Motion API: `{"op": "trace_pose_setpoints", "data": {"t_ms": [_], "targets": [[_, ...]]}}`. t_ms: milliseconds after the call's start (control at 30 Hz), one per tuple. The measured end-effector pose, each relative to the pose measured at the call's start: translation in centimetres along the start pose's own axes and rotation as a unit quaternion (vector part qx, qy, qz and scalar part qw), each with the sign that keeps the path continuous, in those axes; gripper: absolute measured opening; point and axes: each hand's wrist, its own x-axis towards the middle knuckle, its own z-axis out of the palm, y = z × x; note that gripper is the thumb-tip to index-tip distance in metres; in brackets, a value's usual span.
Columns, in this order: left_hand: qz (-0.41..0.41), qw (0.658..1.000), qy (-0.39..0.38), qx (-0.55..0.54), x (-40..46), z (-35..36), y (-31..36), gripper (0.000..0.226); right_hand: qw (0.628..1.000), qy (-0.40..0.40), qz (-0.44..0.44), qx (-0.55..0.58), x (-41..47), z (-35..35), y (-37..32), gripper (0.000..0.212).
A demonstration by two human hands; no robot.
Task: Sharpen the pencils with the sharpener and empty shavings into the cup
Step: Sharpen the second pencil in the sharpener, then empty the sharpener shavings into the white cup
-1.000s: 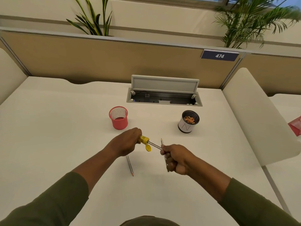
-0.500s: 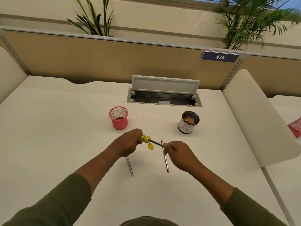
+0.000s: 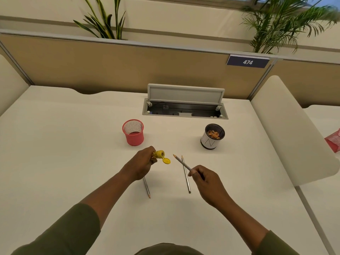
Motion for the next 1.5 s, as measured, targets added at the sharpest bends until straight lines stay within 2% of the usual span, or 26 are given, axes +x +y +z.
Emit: {"op": "trace_pose_setpoints", "data": {"t_ms": [267,1000,1200,1400,1500], "targets": [[-0.002,1.000,0.002,-0.021,-0.7,0.2,-0.3,0.011,0.999,0.004,0.001,0.054,-0.8,0.7,0.0,0.015],[-0.007,0.999,-0.031,-0.018,-1.1,0.8,-0.2,0.011,0.999,0.035,-0.030,0.007,0.8,2.1,0.6,0.012],[-0.014,0.997,-0.043,-0.066,-1.3,1.0,0.0,0.008,0.998,0.066,-0.001,0.002,1.6,3.1,1.5,0.014],[-0.035,0.992,-0.043,-0.109,-1.2,1.7,-0.2,0.008,0.993,0.094,0.027,-0.062,3.3,5.4,2.8,0.016],[-0.054,0.984,-0.011,-0.168,-0.9,2.1,0.2,0.002,0.985,0.096,0.033,-0.143,4.1,6.8,3.0,0.018]]}}
